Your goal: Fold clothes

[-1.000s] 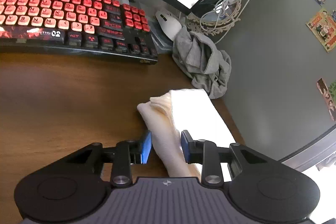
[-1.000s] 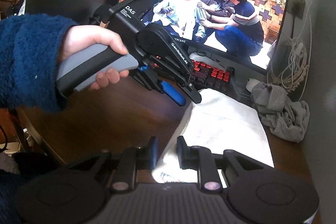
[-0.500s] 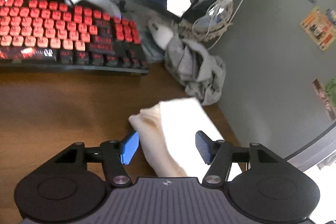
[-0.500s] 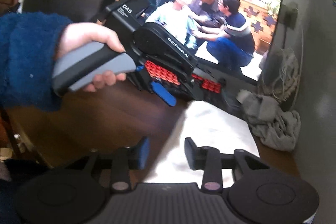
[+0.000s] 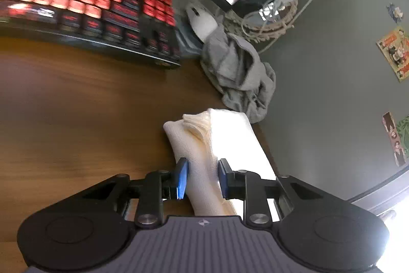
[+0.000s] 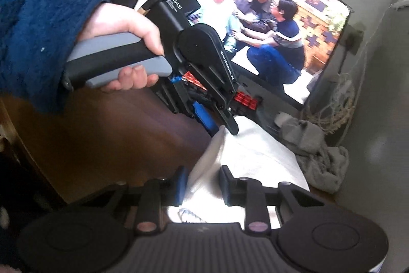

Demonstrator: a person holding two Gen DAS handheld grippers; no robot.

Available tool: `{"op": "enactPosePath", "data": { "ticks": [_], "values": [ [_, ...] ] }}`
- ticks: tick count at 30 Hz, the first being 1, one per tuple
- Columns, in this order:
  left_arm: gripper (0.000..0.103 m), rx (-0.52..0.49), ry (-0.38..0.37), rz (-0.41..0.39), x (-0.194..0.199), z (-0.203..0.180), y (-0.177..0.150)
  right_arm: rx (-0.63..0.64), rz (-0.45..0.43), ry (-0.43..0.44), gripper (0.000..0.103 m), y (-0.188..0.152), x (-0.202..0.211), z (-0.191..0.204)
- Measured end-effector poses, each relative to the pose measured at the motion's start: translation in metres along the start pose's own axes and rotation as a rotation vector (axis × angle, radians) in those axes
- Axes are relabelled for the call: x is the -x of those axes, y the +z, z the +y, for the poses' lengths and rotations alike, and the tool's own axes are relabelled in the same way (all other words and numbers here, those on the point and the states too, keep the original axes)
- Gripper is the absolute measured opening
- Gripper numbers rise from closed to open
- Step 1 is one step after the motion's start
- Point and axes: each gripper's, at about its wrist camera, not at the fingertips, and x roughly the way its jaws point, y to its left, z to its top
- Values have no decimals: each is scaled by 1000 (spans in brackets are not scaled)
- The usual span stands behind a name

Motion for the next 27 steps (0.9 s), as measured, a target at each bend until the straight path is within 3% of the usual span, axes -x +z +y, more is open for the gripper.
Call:
{"op": "enactPosePath", "data": {
  "ticks": [8, 13, 27],
  "values": [
    [24, -12, -58, 57, -64, -41, -1, -50, 64, -102, 26, -29, 13, -51],
    [25, 2, -82, 50, -89, -58, -8, -96, 84, -135, 26, -47, 20, -83],
    [25, -17, -95, 87, -106, -69, -3, -126, 106, -154, 27, -54, 26, -95]
  ]
}}
